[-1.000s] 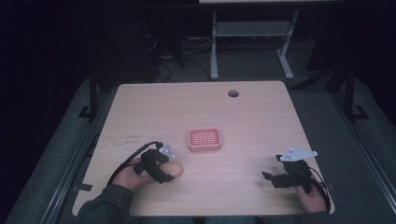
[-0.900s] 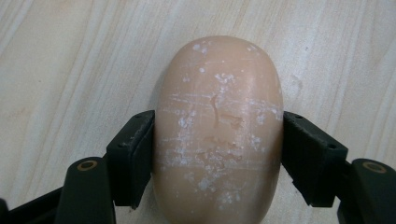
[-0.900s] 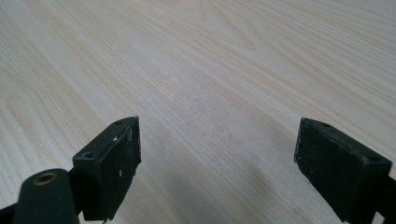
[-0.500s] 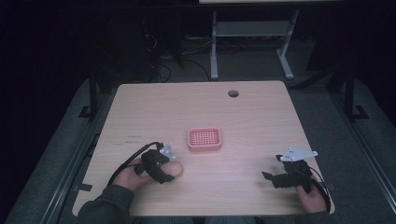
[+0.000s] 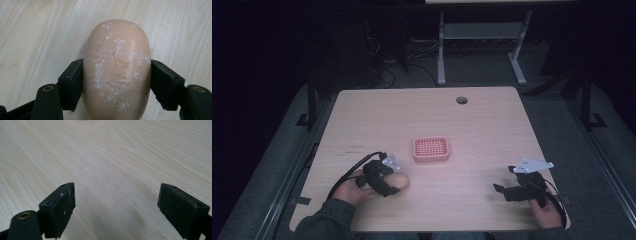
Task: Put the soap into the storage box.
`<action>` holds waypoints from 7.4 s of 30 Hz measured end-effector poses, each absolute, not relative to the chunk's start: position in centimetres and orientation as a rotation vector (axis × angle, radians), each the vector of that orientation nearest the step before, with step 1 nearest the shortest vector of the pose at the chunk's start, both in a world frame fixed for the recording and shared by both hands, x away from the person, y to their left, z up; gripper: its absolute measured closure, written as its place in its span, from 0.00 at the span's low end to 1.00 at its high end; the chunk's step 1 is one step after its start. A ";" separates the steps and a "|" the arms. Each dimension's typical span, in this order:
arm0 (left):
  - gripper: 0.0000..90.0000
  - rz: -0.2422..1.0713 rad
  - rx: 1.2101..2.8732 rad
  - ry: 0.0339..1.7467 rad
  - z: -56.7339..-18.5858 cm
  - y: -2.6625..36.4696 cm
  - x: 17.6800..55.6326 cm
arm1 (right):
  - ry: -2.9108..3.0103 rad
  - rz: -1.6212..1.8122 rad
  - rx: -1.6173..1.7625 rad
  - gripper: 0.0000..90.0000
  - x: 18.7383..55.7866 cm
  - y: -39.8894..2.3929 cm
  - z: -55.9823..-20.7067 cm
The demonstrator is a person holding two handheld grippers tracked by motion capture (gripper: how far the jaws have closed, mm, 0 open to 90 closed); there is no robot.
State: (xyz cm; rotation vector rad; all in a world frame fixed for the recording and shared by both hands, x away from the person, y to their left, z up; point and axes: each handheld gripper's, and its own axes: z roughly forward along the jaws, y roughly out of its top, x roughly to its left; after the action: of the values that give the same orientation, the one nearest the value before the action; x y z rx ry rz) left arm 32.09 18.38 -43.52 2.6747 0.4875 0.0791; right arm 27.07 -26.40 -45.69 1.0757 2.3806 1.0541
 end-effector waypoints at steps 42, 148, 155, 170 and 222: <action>0.36 0.055 2.672 0.491 -41.5 16.3 34.6 | 2.353 1.098 1.082 0.16 26.8 -26.8 -45.4; 0.36 0.061 2.710 0.444 -38.8 11.7 40.1 | 2.343 1.129 1.084 0.16 26.8 -27.2 -45.3; 0.36 0.071 2.718 0.429 -38.5 11.1 40.4 | 2.343 1.130 1.081 0.16 26.8 -27.2 -45.3; 0.36 0.079 2.725 0.401 -38.2 9.6 41.0 | 2.346 1.129 1.082 0.16 26.8 -27.1 -45.3; 0.36 0.061 2.712 0.449 -40.3 6.5 44.2 | 2.351 1.130 1.073 0.16 26.8 -27.0 -45.3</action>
State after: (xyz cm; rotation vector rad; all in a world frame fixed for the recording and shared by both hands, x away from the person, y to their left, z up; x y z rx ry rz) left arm 44.19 6.51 -40.33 2.7120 0.4491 0.0614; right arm 26.80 -27.03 -45.28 1.0734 2.3505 1.1303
